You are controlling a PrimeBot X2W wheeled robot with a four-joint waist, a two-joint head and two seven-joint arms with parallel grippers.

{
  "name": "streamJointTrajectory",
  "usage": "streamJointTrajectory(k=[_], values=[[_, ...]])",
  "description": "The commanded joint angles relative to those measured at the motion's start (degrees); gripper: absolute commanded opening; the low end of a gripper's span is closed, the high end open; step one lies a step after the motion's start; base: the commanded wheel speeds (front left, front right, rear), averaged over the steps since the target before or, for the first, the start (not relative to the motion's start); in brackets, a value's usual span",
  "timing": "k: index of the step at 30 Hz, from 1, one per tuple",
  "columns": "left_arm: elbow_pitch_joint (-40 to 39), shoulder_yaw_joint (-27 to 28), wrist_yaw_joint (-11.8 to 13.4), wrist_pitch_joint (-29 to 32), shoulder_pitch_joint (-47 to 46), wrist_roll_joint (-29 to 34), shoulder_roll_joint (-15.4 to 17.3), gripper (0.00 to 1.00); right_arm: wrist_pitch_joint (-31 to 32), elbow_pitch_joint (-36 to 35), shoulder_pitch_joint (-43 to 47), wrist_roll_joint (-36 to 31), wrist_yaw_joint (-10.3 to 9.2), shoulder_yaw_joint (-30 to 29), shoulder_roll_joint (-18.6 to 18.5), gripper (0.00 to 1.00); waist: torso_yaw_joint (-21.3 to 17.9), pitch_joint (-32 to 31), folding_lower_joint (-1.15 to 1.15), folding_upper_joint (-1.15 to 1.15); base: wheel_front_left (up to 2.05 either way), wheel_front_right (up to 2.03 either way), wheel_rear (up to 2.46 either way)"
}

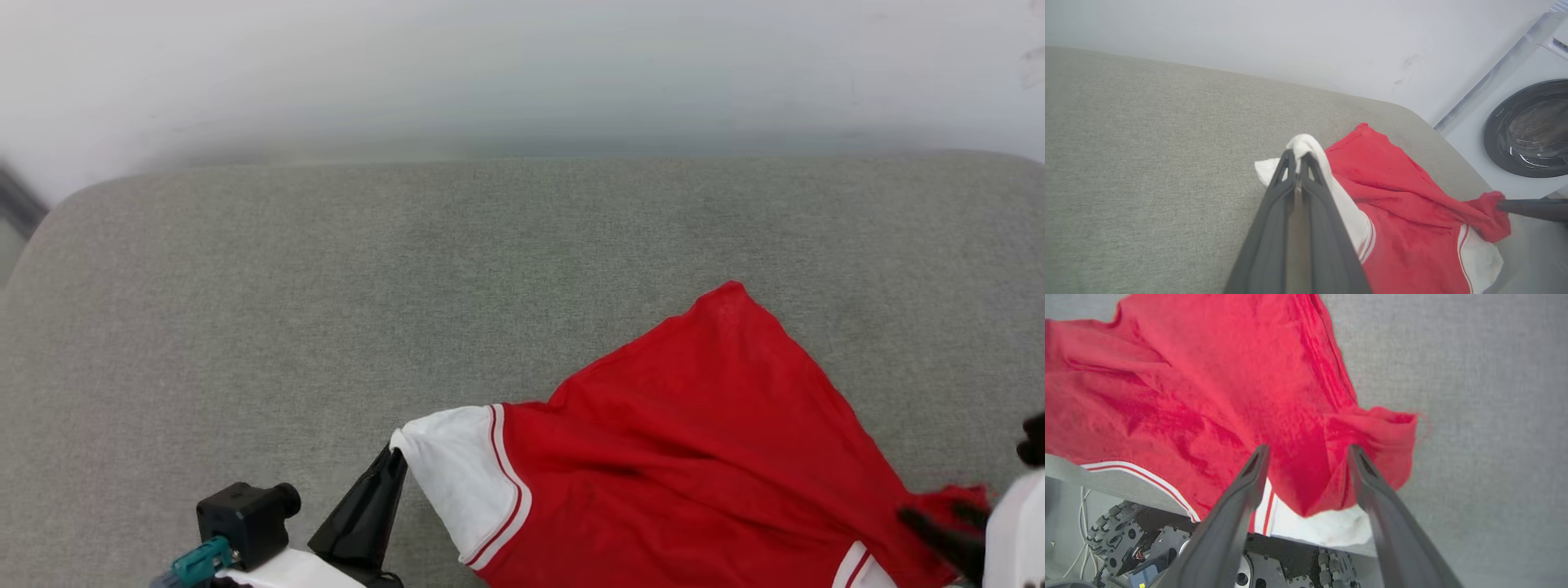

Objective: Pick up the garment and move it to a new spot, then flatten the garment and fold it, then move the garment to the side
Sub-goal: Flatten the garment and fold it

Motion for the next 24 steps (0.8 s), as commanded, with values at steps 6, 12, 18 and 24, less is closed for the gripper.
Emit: streamJointTrajectory(k=[6,12,18,24], values=[[-1.8,-0.7,-0.2,0.6,-1.7,1.3,0.3,0.0,2.5,-4.1,-10.6,4.0,-0.02,3.0,-2.3,1.0,2.1,2.4,0.01,0.0,0.0,0.0,0.0],[-5.1,-2.6,-0.9,2.5,-4.5,3.1,0.3,0.0,4.6,5.2,-26.4,-0.4,-0.02,7.3,0.0,1.0,7.1,6.9,0.01,0.0,0.0,0.0,0.0],[-6.6,-3.1,-1.1,2.7,-7.3,3.8,-0.6,0.0,2.4,19.5,-37.8,-8.1,-0.02,10.7,0.5,1.0,11.5,11.6,0.01,0.0,0.0,0.0,0.0],[-7.3,-3.9,-1.6,2.8,-9.0,4.3,-1.6,0.0,-0.7,28.4,-42.6,-11.4,-0.02,11.1,0.4,1.0,13.8,14.8,0.01,0.0,0.0,0.0,0.0]])
